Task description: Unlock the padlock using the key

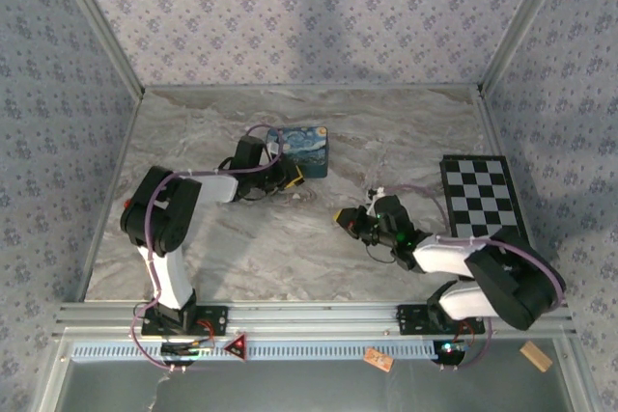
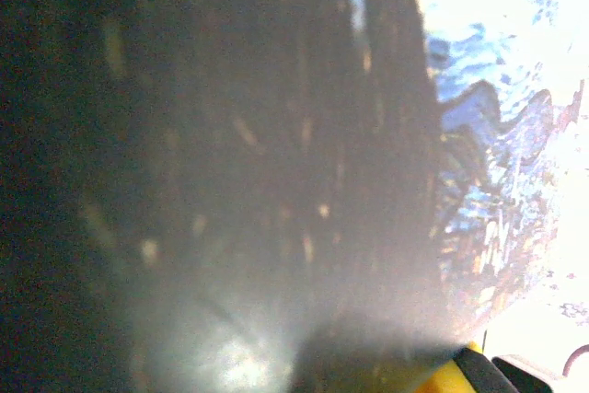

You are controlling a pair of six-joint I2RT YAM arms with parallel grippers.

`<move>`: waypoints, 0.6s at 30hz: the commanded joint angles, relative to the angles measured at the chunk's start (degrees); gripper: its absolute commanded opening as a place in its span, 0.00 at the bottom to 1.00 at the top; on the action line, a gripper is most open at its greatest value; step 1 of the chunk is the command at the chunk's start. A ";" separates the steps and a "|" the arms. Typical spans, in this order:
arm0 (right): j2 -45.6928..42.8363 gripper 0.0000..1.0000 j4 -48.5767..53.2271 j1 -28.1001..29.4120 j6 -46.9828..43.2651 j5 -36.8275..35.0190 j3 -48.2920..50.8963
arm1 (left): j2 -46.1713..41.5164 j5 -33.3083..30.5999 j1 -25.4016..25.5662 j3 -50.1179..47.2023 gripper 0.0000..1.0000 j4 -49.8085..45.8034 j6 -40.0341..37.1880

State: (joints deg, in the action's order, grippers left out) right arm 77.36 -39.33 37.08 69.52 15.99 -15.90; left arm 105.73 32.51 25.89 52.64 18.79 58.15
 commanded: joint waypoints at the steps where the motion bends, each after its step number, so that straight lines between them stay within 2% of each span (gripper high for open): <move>1: 2.63 0.00 -5.91 0.42 1.35 1.83 -1.97 | -2.50 3.66 0.64 -0.79 0.01 3.00 3.06; 12: 11.64 0.00 -14.62 -0.11 3.99 4.61 -3.47 | -1.78 4.64 1.93 0.13 0.01 4.07 4.86; 18: 15.82 0.00 -22.39 -0.73 8.95 6.78 -4.33 | -1.60 4.58 2.71 0.89 0.01 3.89 5.04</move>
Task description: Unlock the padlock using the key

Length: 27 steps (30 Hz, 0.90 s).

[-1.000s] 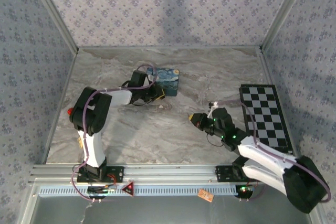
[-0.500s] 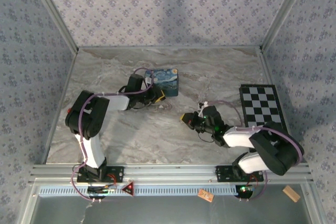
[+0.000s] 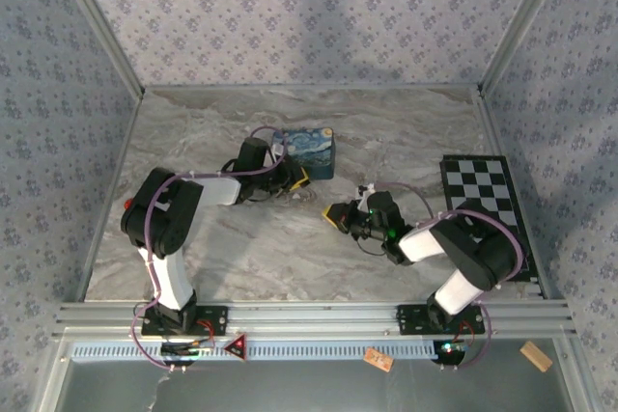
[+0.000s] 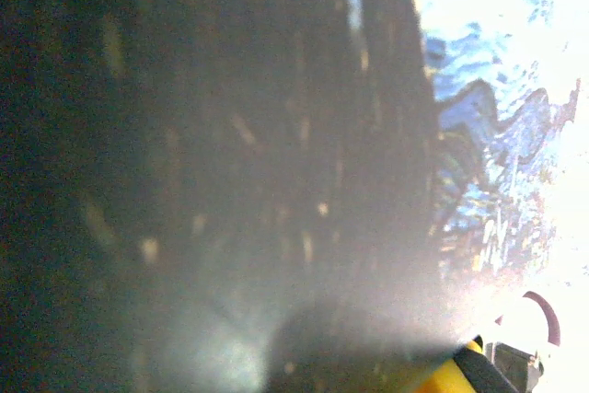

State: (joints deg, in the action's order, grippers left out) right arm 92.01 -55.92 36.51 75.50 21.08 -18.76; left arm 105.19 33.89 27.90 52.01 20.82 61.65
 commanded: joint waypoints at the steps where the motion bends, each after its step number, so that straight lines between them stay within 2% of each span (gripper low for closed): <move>1: 1.73 0.00 -6.73 -0.17 3.28 1.52 -1.48 | -1.04 3.20 0.75 1.52 0.01 1.90 1.63; 15: 11.52 0.00 -21.61 -1.49 8.12 0.34 -1.81 | -1.92 2.54 0.80 0.20 0.01 3.71 3.53; 23: 15.01 0.00 -23.89 -2.17 8.31 0.58 -1.70 | -1.04 2.66 0.83 0.28 0.02 4.67 4.42; 27: 13.72 0.00 -23.88 -2.24 6.22 0.56 -1.84 | -1.20 2.42 0.84 0.19 0.02 4.51 4.28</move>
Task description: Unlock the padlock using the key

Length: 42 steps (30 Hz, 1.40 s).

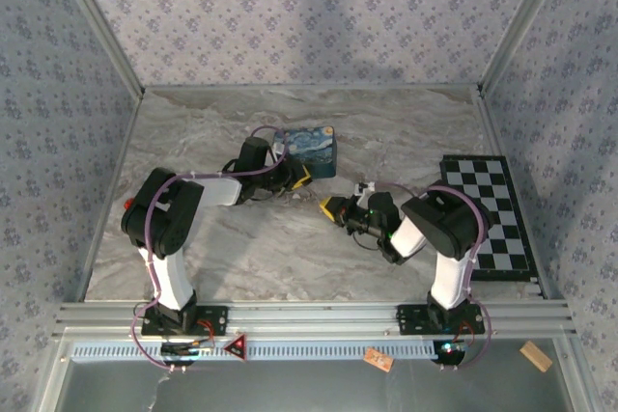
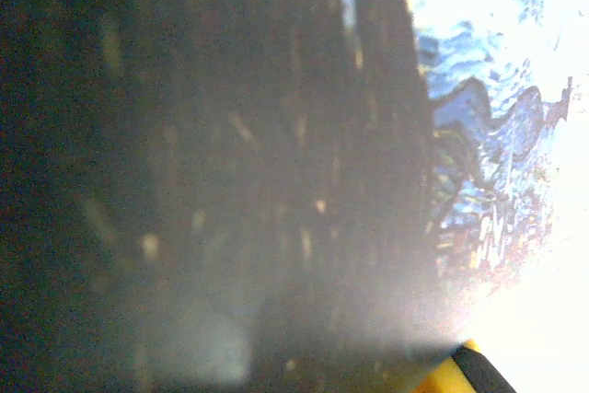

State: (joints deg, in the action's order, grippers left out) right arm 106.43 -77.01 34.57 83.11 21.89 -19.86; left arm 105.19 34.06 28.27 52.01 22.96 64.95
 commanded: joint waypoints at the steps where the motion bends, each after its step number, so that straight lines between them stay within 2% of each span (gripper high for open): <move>1: -1.21 0.00 -2.43 -0.52 -1.85 -0.43 -0.72 | -1.20 2.23 0.46 0.07 0.02 2.41 1.05; 6: 1.49 0.00 -2.88 -2.02 -0.76 0.43 -1.64 | -1.26 2.48 0.54 -0.02 0.01 2.62 1.34; 36: 4.28 0.00 -2.87 -1.93 -2.74 2.54 -6.16 | -1.65 2.94 0.93 0.71 0.02 1.40 1.24; 42: 4.13 0.00 -2.88 -1.48 -3.03 2.24 -5.98 | -0.62 4.17 1.00 0.55 0.02 4.74 2.00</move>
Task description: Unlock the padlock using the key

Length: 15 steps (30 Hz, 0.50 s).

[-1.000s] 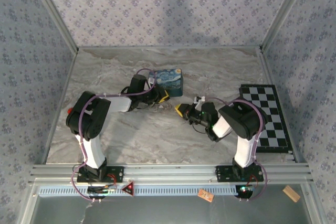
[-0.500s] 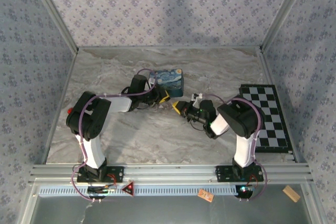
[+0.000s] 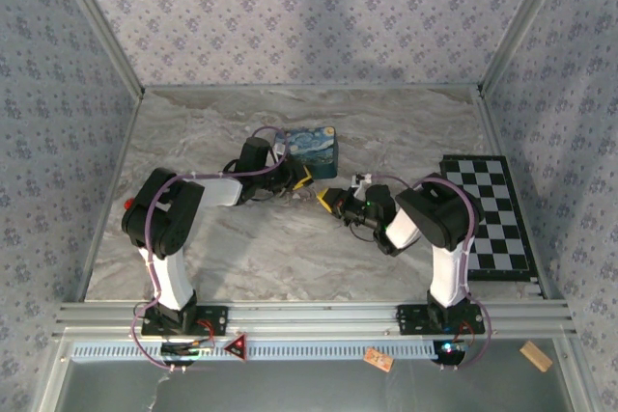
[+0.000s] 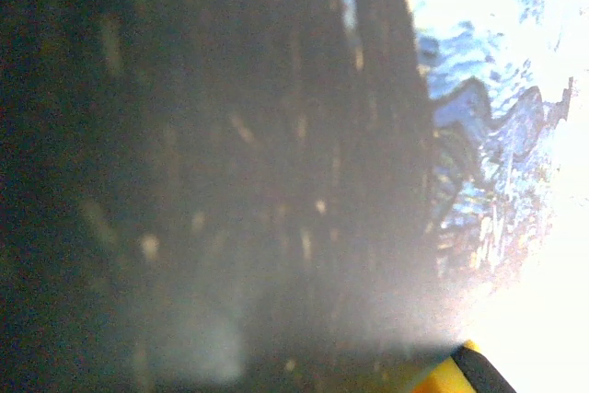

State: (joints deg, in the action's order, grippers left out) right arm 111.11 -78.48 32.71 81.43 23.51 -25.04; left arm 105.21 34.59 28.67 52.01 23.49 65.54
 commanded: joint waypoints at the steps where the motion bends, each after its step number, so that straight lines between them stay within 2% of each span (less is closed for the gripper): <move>1: -0.62 0.00 -1.41 0.43 -1.40 0.71 -0.89 | -0.62 3.64 0.67 0.63 0.02 4.33 1.51; 6: -2.50 0.00 -1.37 0.52 -2.76 0.42 -0.41 | -0.84 2.79 0.95 1.21 0.02 1.26 -0.43; 15: -2.39 0.00 -1.39 0.51 -2.16 0.49 -0.32 | -0.64 3.07 0.86 0.55 0.02 2.79 0.41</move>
State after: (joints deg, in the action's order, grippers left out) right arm 109.91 -78.67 32.93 80.53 23.49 -25.02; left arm 105.21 35.33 29.06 52.01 24.08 65.67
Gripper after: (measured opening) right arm 0.064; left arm 0.130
